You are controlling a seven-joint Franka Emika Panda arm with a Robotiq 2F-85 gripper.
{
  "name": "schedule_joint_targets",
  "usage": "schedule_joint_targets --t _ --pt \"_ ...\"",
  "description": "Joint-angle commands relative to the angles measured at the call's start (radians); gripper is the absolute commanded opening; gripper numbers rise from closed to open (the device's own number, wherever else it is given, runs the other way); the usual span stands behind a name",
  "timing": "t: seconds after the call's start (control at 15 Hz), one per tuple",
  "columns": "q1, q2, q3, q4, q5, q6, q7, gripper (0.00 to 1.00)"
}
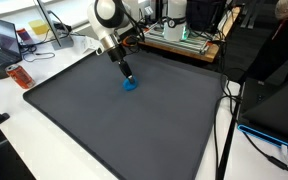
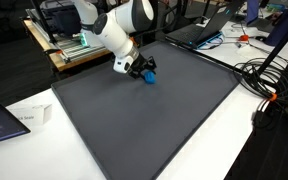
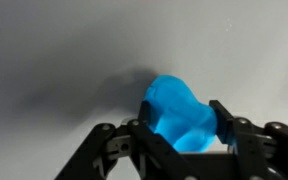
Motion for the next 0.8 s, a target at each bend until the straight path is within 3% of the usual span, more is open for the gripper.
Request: schedule_joint_targets --t 0.0,0.27,0.47,0.73 --pt "0.012 0.022 -0.025 0.028 0.045 -0.047 -0.029 0.5" --pt "0.016 0.019 -0.039 0.034 0.044 -0.079 -0.025 0.36" --pt "0.02 0.017 -0.047 0.036 0.039 -0.09 -0.019 0.09" --pt "0.025 0.012 -0.053 0.038 0.037 -0.101 -0.019 0.11"
